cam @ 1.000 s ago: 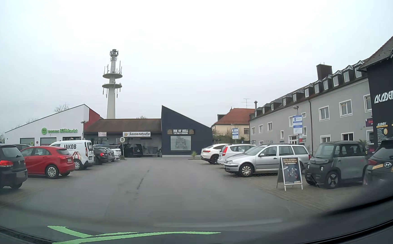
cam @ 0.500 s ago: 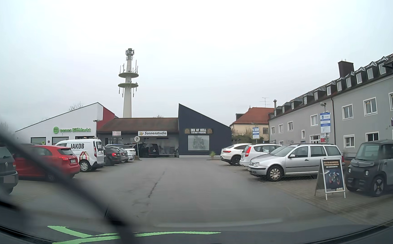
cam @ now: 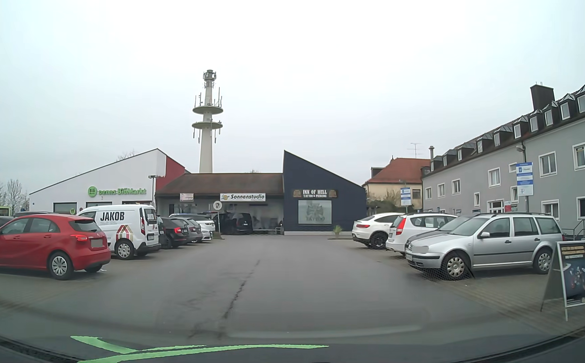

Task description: Follow the waypoints while adhering to traffic rules and regulations

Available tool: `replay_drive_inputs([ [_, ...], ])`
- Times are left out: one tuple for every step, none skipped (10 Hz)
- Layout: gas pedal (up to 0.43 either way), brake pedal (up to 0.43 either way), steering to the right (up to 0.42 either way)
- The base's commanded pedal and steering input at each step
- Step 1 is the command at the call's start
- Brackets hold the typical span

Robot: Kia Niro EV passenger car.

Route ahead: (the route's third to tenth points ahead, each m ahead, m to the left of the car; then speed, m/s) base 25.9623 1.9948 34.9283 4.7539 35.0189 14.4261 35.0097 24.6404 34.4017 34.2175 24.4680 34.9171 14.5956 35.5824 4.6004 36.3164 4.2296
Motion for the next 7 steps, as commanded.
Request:
replay_drive_inputs([
  [0.240, 0.000, -0.031],
  [0.240, 0.000, -0.026],
  [0.209, 0.000, -0.020],
  [0.189, 0.000, -0.017],
  [0.138, 0.000, -0.013],
  [0.118, 0.000, -0.013],
  [0.059, 0.000, -0.013],
])
